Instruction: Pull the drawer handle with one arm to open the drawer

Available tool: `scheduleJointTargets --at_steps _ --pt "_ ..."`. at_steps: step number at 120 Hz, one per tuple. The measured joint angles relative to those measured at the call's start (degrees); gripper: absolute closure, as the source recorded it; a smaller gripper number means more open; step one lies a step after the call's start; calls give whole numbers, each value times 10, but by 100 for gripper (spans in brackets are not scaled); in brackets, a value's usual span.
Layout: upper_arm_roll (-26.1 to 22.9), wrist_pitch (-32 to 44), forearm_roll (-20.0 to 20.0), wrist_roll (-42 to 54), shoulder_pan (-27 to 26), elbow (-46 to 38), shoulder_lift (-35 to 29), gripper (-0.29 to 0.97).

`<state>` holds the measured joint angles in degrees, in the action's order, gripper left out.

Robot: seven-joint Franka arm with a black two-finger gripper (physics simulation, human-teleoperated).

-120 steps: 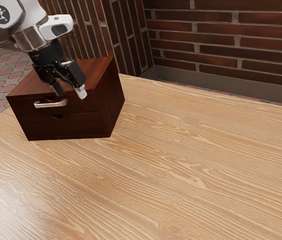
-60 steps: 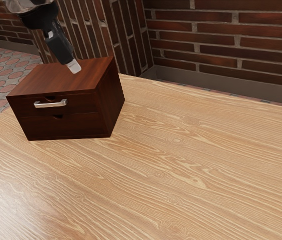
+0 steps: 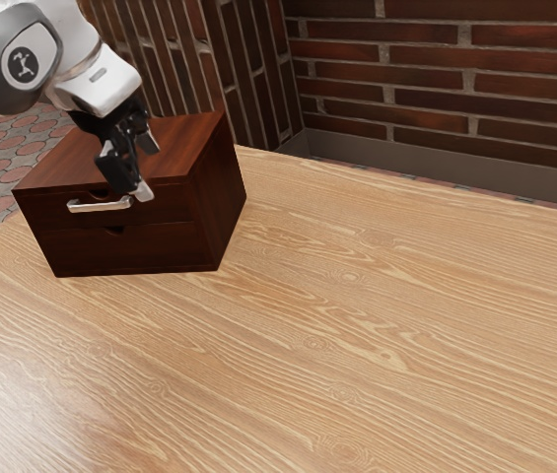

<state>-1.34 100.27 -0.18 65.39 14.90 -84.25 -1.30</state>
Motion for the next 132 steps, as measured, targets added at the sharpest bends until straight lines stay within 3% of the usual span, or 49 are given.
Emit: scheduleJointTargets --at_steps 16,24,42,51,68,101,132 --pt "4 68 -15 68 31 -29 5 1" --pt "4 88 0 97 51 -27 18 1" --pt "16 -4 23 140 103 95 79 1" --pt "17 -17 32 154 129 95 92 0" --pt "14 -36 49 167 126 86 103 1" --pt "16 108 41 222 170 20 107 11" --pt "13 261 26 242 171 -58 111 25"
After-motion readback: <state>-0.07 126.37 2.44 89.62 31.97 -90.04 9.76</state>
